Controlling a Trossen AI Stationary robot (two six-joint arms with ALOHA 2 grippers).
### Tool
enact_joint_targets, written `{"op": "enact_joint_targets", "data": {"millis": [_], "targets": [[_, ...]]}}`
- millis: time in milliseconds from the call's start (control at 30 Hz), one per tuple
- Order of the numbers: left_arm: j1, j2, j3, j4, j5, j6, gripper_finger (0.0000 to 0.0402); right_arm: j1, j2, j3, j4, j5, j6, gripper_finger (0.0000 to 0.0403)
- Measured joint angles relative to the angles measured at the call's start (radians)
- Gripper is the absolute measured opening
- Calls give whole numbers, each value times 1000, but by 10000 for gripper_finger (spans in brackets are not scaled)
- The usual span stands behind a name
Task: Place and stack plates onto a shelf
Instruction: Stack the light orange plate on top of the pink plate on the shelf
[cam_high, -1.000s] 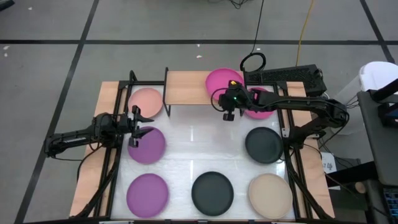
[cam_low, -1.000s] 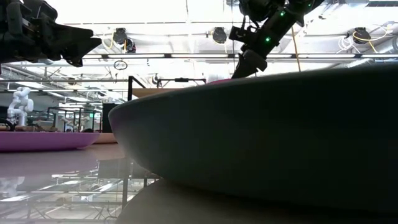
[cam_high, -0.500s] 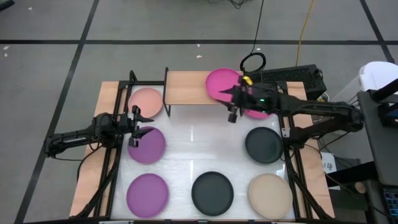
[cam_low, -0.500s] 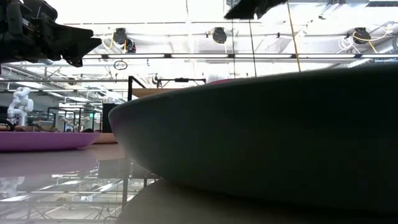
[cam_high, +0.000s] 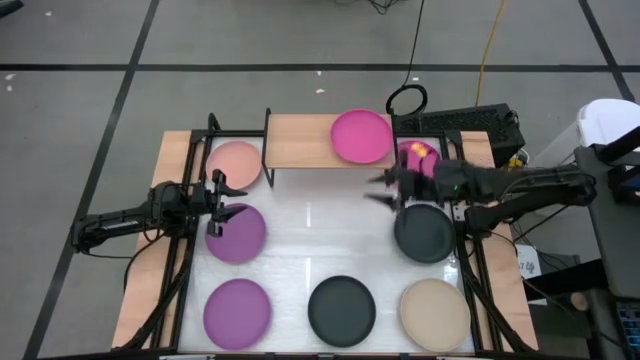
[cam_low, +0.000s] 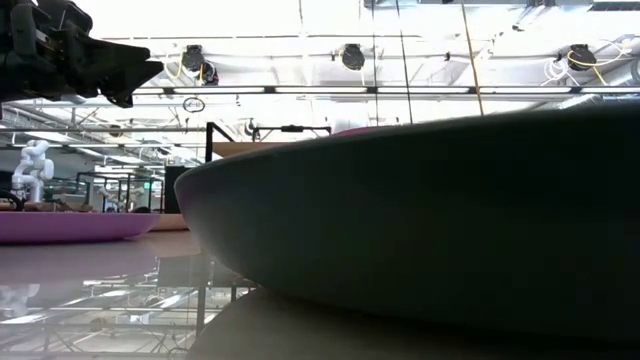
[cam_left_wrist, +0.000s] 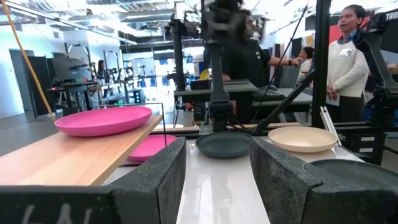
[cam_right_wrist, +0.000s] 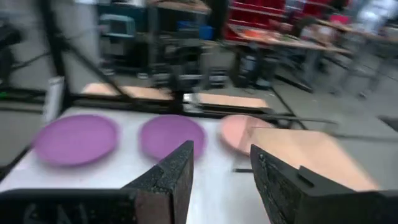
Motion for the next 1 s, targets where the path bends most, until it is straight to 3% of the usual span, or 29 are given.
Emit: {"op": "enact_joint_targets", "data": {"millis": [200,300,1000], "targets": [[0,0,0,0,0,0,184,62,26,-264,433,-6,-44,139],[0,0,0,6,1,-43,184,73,13,-322,538,-4,-35,139],[0,0,0,66,-70,-314,184,98,3,-350,543,25,-19,139]]}}
